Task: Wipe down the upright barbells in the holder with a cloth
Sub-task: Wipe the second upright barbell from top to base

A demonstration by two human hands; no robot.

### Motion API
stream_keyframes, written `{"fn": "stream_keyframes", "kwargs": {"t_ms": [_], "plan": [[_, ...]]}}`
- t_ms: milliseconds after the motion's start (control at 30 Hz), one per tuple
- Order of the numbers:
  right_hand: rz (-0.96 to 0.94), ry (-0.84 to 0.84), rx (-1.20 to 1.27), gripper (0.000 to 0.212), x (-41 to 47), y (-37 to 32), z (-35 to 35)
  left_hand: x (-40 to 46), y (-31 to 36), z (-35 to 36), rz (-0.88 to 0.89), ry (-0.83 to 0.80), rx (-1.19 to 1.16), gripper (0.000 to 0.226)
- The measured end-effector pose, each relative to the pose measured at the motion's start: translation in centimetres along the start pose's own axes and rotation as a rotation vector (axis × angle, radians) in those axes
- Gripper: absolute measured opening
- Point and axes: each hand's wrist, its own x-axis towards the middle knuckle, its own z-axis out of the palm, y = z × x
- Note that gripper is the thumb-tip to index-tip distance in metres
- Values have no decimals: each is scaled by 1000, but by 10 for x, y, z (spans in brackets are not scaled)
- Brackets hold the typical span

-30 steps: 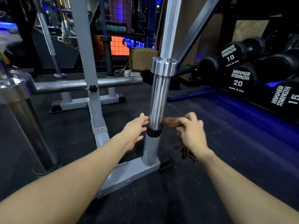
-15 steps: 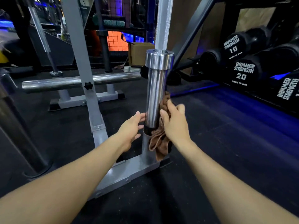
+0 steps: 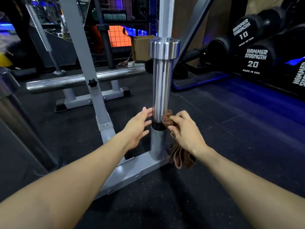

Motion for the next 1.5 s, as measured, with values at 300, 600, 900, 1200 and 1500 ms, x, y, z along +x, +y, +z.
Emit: {"fn": "stream_keyframes", "kwargs": {"t_ms": [300, 600, 900, 1200, 1500], "plan": [[-92, -21, -192, 20, 11, -59, 25, 1, -3, -10, -79, 74, -139, 40], [-159, -67, -365, 23, -1, -22, 3, 0, -8, -6, -95, 66, -33, 50], [-164, -69, -359, 29, 0, -11, -1, -6, -10, 1, -73, 38, 82, 47], [72, 45, -372, 22, 8, 21, -13, -13, -5, 0, -78, 22, 99, 51], [129, 41, -227, 26, 18, 3, 12, -13, -10, 7, -88, 64, 63, 48]]}}
